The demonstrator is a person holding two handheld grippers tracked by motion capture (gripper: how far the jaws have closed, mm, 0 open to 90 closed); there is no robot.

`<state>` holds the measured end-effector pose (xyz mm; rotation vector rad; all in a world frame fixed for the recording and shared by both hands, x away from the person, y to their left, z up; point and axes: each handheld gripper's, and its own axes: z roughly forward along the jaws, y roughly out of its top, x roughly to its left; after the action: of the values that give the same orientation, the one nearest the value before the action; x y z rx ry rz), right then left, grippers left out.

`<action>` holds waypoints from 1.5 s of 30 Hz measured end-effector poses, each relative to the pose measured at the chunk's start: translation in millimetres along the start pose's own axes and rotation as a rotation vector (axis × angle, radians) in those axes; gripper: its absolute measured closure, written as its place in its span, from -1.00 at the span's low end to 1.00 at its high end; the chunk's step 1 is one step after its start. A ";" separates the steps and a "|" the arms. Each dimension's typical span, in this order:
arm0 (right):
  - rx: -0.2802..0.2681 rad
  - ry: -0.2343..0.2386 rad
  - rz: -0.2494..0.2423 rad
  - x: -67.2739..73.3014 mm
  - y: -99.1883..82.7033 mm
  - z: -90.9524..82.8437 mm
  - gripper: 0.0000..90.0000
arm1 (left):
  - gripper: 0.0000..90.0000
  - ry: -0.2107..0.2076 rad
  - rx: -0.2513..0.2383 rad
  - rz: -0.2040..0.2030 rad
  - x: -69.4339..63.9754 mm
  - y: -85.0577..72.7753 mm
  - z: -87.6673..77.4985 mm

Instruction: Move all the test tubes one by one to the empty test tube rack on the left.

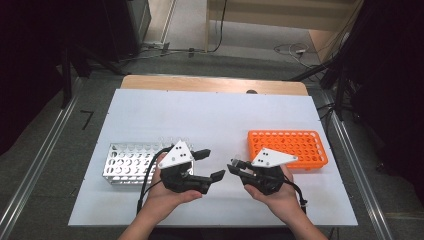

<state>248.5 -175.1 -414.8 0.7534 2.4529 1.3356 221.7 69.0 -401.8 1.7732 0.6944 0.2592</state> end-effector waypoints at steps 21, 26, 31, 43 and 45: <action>0.034 0.078 -0.043 29.9 8.7 12.3 0.64 | 0.54 -0.004 0.003 0.052 -11.5 -0.8 7.8; 0.037 0.087 -0.043 30.5 8.6 12.5 0.64 | 0.61 0.002 0.007 0.073 -12.8 -0.9 7.9; 0.031 0.095 -0.042 30.4 8.6 12.3 0.61 | 0.66 0.012 0.000 0.069 -11.3 -0.5 6.1; 0.038 0.126 -0.058 30.5 8.1 13.2 -0.50 | 0.67 0.026 -0.014 0.052 -4.0 1.7 -0.9; 0.050 0.132 -0.065 29.0 7.5 14.0 -0.73 | 0.66 0.035 -0.017 0.044 -1.0 2.1 -3.2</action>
<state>232.9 -146.0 -415.4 0.6094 2.5977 1.3456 220.0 70.7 -398.6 1.7725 0.6766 0.3257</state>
